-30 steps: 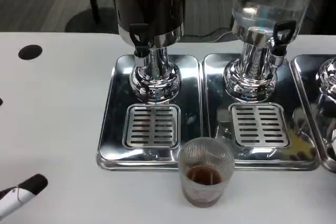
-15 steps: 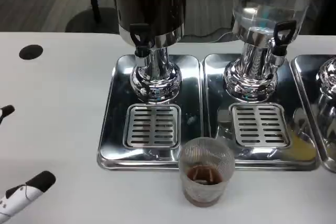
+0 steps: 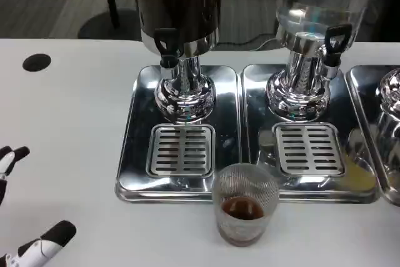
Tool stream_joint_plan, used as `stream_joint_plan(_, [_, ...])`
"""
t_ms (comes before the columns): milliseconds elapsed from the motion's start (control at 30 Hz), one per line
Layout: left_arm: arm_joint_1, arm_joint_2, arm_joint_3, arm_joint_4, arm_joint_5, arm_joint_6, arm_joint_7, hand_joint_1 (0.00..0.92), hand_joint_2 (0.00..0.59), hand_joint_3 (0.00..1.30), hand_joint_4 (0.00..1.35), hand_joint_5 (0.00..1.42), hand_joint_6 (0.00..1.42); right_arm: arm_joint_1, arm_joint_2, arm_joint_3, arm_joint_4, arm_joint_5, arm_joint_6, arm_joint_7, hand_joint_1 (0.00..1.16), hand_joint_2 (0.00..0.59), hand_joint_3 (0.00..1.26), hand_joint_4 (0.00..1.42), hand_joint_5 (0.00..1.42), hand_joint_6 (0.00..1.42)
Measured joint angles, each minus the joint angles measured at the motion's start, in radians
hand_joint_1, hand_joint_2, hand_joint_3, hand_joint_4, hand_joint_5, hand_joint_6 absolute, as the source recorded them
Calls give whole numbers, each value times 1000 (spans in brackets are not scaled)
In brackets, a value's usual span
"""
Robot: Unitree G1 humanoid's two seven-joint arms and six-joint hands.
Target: Grasp the cup under the faucet to collect the drink, then remove the cup.
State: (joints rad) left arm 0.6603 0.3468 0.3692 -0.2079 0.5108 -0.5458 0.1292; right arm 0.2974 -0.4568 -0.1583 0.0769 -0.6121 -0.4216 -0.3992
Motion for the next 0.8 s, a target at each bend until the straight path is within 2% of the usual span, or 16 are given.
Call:
stream_joint_plan(267, [4, -1, -29, 3, 0, -11, 0, 0, 79, 138, 0, 0, 0, 36, 16, -15, -12, 9, 2, -11, 580, 586, 467, 433, 355, 238])
stream_joint_plan(800, [33, -1, -27, 2, -32, -11, 0, 0, 80, 143, 0, 0, 0, 62, 34, -32, -80, 10, 8, -12, 602, 586, 466, 423, 355, 222])
